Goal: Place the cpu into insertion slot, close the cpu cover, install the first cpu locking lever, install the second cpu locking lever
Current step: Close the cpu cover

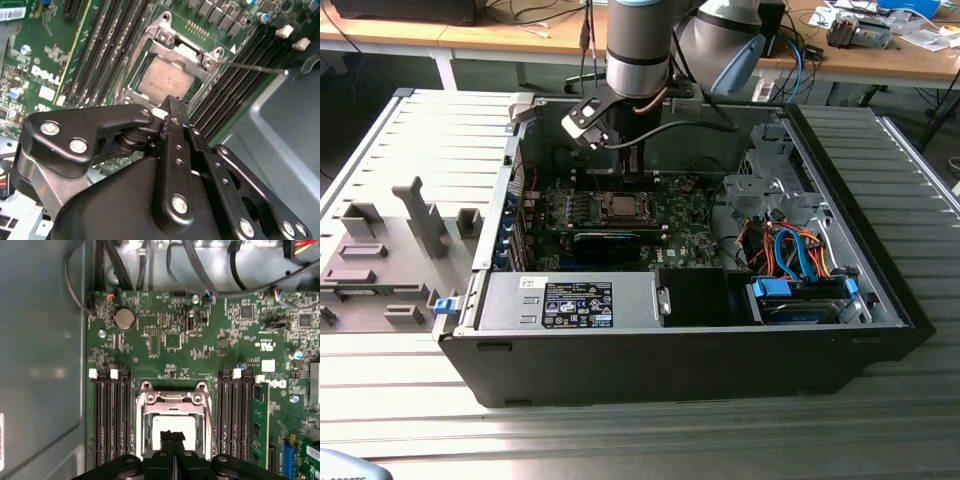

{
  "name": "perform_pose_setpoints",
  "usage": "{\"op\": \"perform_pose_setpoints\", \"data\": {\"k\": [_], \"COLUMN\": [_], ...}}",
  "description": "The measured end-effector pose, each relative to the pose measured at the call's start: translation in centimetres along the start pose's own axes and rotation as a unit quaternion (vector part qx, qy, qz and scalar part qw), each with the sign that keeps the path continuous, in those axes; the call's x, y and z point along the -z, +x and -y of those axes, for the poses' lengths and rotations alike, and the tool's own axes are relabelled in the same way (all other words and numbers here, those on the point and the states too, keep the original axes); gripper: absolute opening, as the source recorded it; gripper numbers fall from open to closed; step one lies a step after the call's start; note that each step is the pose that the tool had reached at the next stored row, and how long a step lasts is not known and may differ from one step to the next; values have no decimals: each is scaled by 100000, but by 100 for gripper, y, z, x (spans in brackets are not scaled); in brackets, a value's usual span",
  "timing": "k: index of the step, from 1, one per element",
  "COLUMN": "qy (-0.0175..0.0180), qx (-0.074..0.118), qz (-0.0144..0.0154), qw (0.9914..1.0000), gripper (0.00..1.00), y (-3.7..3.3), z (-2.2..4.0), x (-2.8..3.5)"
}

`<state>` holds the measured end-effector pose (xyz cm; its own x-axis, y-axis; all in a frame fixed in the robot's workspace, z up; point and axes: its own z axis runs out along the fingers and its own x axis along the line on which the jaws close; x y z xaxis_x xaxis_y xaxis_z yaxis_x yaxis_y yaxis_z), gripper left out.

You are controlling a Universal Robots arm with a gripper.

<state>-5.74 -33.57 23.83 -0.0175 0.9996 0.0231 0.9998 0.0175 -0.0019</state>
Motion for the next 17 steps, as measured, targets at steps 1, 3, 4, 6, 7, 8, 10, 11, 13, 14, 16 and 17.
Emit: {"op": "perform_pose_setpoints", "data": {"k": [1, 3, 4, 6, 7, 8, 10, 11, 13, 14, 16, 17], "qy": [65, 119, 207, 415, 513, 536, 545, 544, 547, 547, 546, 555], "qx": [8, 4, 5, 0, -7, -3, 15, 24, 34, 36, 36, 37], "qz": [2, -4, -3, -10, -8, -14, -8, -8, -6, -7, -6, 12], "qw": [100000, 100000, 100000, 99999, 99999, 99999, 99999, 99999, 99998, 99998, 99999, 99998], "gripper": [11, 11, 11, 11, 11, 11, 11, 11, 11, 11, 11, 11], "y": [0, 0, -1, -1, -2, -2, -3, -3, -3, -3, -4, -5], "z": [27, 78, 108, 116, 117, 119, 131, 154, 180, 191, 212, 219], "x": [-29, -73, -107, -137, -166, -201, -231, -253, -275, -287, -316, -327]}}
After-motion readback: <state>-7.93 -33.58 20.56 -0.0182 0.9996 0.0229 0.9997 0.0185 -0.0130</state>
